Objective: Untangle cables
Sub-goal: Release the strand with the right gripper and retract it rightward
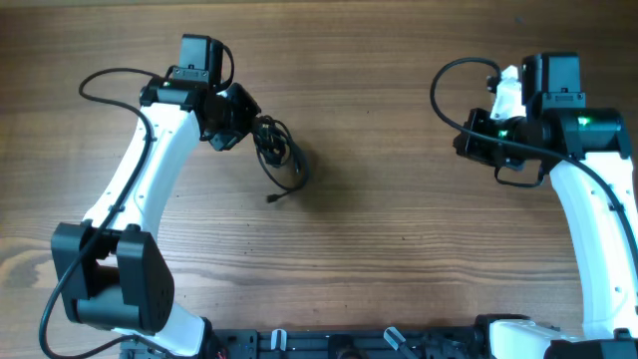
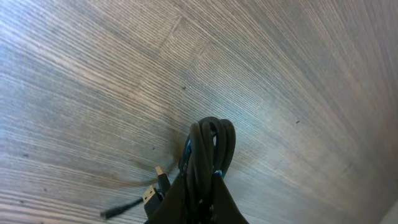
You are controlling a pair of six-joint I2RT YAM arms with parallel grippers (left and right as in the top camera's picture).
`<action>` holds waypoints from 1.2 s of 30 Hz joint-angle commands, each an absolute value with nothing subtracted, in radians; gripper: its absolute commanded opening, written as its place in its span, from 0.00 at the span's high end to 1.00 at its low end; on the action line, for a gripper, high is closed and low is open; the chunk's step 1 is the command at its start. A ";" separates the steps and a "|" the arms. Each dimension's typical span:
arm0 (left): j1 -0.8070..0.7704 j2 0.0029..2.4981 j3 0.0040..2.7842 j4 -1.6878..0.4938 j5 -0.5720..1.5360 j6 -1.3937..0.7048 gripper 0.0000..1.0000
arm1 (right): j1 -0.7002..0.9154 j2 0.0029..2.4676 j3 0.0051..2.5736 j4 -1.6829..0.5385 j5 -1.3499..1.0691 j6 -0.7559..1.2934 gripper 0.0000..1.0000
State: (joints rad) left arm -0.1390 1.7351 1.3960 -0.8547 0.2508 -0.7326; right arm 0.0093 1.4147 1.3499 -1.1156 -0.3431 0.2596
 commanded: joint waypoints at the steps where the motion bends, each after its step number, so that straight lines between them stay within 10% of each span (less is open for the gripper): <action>1: -0.142 1.724 1.407 -0.854 0.253 -0.625 0.96 | 0.007 1.411 1.346 -1.110 -0.430 0.148 0.96; 25: -0.264 1.737 1.407 -0.832 0.339 -0.328 0.85 | 0.007 1.469 1.346 -1.112 -0.466 0.081 0.96; 36: -0.262 1.737 1.407 -0.808 0.336 -0.428 0.20 | 0.007 1.469 1.346 -1.115 -0.466 0.081 0.96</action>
State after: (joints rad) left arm -0.2665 1.7355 1.3960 -0.8074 0.3233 -0.4068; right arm 0.0093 1.4559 1.3495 -1.1183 -0.4458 0.1024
